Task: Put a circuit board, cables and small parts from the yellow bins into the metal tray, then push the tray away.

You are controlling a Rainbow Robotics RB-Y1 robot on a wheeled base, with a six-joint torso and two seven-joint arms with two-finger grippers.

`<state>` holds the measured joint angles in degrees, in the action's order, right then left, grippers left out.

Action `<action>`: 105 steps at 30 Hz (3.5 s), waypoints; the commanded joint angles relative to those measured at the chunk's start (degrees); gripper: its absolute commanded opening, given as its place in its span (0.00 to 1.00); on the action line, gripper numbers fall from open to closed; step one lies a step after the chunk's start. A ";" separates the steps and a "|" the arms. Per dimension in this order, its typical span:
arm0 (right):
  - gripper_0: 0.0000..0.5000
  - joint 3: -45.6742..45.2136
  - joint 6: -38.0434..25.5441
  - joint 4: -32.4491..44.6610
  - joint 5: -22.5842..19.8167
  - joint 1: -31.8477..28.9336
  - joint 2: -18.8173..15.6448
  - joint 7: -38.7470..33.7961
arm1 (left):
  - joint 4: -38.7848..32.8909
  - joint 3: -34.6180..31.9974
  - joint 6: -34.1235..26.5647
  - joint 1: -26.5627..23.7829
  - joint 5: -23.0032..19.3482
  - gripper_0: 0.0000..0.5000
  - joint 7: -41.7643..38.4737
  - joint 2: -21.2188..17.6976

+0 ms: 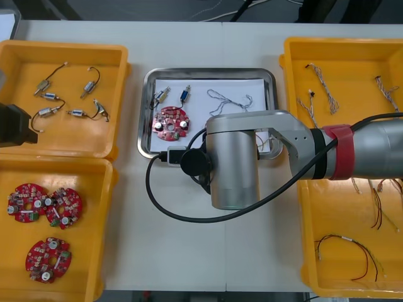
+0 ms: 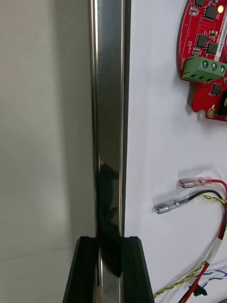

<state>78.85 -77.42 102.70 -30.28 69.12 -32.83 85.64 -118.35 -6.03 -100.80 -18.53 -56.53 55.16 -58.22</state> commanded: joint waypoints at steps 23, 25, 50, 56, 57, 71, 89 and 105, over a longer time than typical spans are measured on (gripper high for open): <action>0.00 0.69 13.17 -10.85 2.07 6.99 -1.36 7.70 | -1.18 -1.79 -0.45 0.95 -0.42 1.00 5.22 -2.69; 0.00 0.60 14.40 -11.82 2.51 6.99 -1.28 7.88 | -1.18 -1.79 -0.45 0.95 -0.42 1.00 5.22 -2.69; 0.00 0.69 22.75 -20.61 3.48 8.31 -0.13 9.20 | -1.18 -1.79 -0.45 0.95 -0.42 1.00 5.22 -2.69; 0.17 0.60 22.66 -20.61 3.39 8.31 0.04 9.28 | -1.18 -1.79 -0.45 0.95 -0.42 1.00 5.22 -2.69; 0.35 0.69 22.66 -20.70 3.39 8.31 0.13 9.37 | -1.18 -1.79 -0.45 0.95 -0.42 1.00 5.22 -2.69; 1.00 -0.72 18.88 -19.03 3.21 8.31 0.57 10.60 | -1.18 -1.79 -0.45 0.95 -0.42 1.00 5.22 -2.69; 1.00 -9.51 -1.86 -3.82 -1.18 5.32 0.13 11.13 | -1.18 -1.79 -0.45 0.95 -0.42 1.00 5.22 -2.69; 1.00 -24.89 -20.76 7.78 -10.50 -0.92 -2.86 -2.49 | -1.18 -1.79 -0.45 0.95 -0.42 1.00 5.22 -2.69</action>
<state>57.22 -95.85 107.98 -38.86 68.31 -33.54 86.83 -118.35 -6.04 -100.84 -18.53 -56.54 55.16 -58.22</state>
